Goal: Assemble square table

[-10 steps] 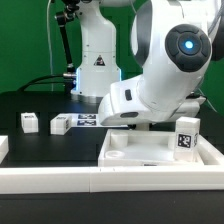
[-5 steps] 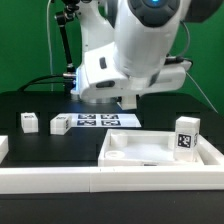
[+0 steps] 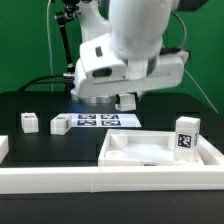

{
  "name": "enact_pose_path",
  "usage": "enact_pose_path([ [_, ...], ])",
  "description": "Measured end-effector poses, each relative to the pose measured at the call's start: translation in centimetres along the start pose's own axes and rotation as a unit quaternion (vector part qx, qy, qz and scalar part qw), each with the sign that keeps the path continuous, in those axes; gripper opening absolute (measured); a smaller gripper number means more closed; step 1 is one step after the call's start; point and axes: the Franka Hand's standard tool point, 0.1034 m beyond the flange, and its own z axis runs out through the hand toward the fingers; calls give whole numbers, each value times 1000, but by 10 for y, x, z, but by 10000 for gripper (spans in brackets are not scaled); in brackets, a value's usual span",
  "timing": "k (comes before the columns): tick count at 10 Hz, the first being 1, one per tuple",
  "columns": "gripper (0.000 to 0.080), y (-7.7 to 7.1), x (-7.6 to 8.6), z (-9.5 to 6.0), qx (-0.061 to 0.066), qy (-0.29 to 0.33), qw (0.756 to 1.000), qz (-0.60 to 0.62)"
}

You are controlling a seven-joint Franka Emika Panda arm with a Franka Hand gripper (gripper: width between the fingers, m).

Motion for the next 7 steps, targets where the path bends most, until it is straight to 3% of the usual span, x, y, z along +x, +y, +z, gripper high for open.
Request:
enact_pose_path([
  [3,290,9,8,-32,-8,76,997,0],
  [7,290,15,16,-42,-27,199,980,5],
])
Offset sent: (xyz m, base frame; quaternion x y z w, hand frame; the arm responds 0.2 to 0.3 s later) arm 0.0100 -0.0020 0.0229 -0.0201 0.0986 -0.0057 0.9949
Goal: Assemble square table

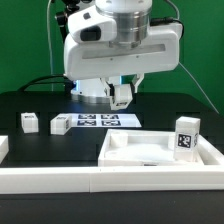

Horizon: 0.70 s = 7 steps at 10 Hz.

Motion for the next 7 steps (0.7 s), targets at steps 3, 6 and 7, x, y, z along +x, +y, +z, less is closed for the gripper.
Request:
enact_pose_path([
  [3,290,9,16,-15,-18,92,996,0],
  [6,290,14,31,-25,-42,190,981,-3],
  [7,290,18,30,-25,-50,227,973,-2],
])
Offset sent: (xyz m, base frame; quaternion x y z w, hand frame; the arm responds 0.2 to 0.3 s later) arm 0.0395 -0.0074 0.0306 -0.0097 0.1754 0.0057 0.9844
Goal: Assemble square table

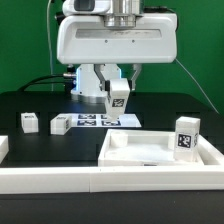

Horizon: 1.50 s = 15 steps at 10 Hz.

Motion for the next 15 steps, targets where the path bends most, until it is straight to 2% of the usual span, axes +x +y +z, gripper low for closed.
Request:
enact_pose_path([
  [2,290,5,-1,1,-14,44,999,0],
  [4,290,15,6,-3,-41,119,992,4],
  [5,290,15,7,-3,-51,145,988,1],
  [6,290,7,9,1,-60,169,984,-12],
  [9,290,6,7,4,-59,162,985,-13],
  [11,290,4,10,7,-48,153,987,13],
  [13,290,21,19,4,-42,145,988,35],
  [14,290,22,21,4,-39,145,988,40],
  [15,290,8,22,4,-33,145,988,35],
])
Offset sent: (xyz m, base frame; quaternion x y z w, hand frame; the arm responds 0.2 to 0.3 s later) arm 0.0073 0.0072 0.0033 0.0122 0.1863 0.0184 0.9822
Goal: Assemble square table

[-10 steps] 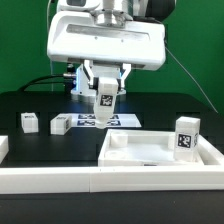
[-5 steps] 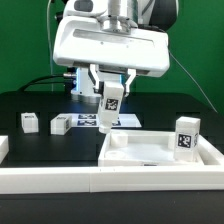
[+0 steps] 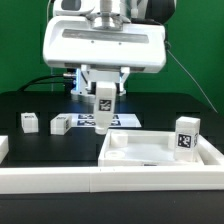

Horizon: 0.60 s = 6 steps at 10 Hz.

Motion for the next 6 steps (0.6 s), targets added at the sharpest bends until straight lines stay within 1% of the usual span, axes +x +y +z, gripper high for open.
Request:
enact_pose_path([
  [1,290,-3,0,0,-1,0,1000,-11],
  [2,290,1,-1,1,-3,-1,1000,-9],
  [3,290,0,-1,1,-3,-1,1000,-9],
  [4,290,4,-2,2,-4,-3,1000,-5],
  [5,290,17,-6,4,-5,-12,1000,16],
  [6,290,20,-3,7,2,-22,999,26],
])
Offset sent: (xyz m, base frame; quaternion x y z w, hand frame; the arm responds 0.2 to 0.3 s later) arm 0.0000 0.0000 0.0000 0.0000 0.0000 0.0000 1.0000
